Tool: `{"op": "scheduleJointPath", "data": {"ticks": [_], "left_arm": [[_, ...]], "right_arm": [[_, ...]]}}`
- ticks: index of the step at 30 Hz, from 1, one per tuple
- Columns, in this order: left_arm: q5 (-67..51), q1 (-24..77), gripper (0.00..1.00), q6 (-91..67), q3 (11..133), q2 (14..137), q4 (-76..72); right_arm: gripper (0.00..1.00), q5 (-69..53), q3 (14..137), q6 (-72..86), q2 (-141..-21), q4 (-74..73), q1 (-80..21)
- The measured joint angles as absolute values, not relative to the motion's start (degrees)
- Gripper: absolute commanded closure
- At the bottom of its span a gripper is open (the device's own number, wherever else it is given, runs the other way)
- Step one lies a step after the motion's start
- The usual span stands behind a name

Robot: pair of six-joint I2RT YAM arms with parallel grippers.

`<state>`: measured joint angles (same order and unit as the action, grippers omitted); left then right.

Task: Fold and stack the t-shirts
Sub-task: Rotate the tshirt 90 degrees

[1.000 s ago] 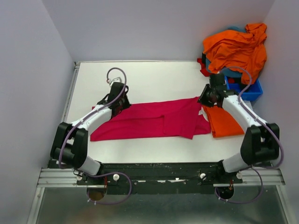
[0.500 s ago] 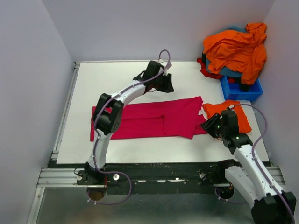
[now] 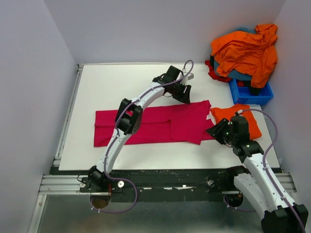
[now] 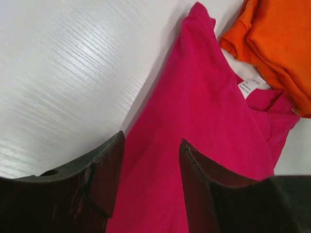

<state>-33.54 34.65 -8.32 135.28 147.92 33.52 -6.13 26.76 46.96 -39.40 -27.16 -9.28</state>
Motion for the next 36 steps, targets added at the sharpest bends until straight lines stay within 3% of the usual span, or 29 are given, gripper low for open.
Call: {"op": "scheduleJointPath", "data": {"ticks": [5,11,13,18,29,36], "left_arm": [[-35.7,35.0,0.43,-8.9,135.5,150.3,34.0],[-37.2,35.0,0.54,-11.0,137.7,152.1,33.9],[-37.3,35.0,0.64,-11.6,138.5,152.8,33.9],[-37.5,34.9,1.00,-13.0,139.3,154.0,34.0],[-34.5,33.3,1.00,-18.6,139.2,154.2,31.0],[-32.9,23.5,1.00,-27.3,134.7,153.8,22.0]], "right_arm": [[0.53,-7.4,26.8,46.9,-39.6,-27.1,-9.3],[0.53,-8.2,26.8,46.9,-39.7,-27.1,-9.3],[0.53,-8.4,26.8,46.9,-39.8,-27.1,-9.3],[0.54,-8.8,26.8,46.9,-40.6,-27.1,-9.3],[0.53,-11.1,26.5,46.2,-43.1,-25.4,-9.3],[0.50,-17.7,26.1,45.6,-55.2,-16.9,-11.5]]}}
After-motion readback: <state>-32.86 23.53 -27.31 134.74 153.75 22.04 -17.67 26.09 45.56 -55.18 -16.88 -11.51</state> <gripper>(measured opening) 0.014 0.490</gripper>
